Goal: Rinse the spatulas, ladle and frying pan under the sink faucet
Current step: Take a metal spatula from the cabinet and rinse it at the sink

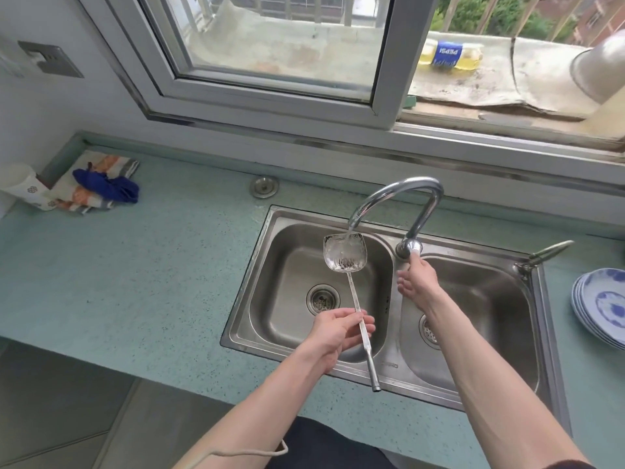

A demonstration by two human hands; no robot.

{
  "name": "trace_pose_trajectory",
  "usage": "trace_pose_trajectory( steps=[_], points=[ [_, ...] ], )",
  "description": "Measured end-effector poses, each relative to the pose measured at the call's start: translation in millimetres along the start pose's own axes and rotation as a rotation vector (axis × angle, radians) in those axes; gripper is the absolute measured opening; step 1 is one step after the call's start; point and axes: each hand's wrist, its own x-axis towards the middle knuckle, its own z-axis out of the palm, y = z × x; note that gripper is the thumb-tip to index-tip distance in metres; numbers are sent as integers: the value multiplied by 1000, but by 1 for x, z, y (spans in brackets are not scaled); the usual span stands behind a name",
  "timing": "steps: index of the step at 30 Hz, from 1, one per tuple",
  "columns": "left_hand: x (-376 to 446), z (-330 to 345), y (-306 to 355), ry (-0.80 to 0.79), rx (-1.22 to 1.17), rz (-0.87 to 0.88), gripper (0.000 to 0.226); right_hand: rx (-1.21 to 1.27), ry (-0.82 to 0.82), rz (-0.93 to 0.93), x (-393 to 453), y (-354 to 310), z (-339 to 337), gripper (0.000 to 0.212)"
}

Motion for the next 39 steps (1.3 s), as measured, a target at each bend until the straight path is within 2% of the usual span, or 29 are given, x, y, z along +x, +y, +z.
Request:
trace_pose_trajectory(
  steps=[3,7,10,12,15,19,24,29,39],
  points=[
    [7,3,-1,2,-19,-10,20,-128,-82,37,-35,7,-2,50],
    [17,14,-1,38,-48,7,22,-318,-309,62,-97,22,-4,59],
    [29,21,0,98,-60,30,24,-324,-398,71,-132,30,-8,54],
    [36,24,2,101,-62,42,19,-402,-346,-10,-140,38,-10,48],
    [42,29,4,62,-95,39,21,-652,-169,-259,-140,47,-11,38],
    [47,35,8,2,-108,37,13,-690,-48,-347,-140,48,-13,39],
    [59,37,20,0,-183,59,23,-625,-35,-359,-141,46,-24,41],
    [72,42,38,59,-162,79,8,-623,-59,-397,-144,45,-38,44],
    [97,29,60,225,-142,153,9,-654,-79,-396,-164,44,-63,44]
  ],
)
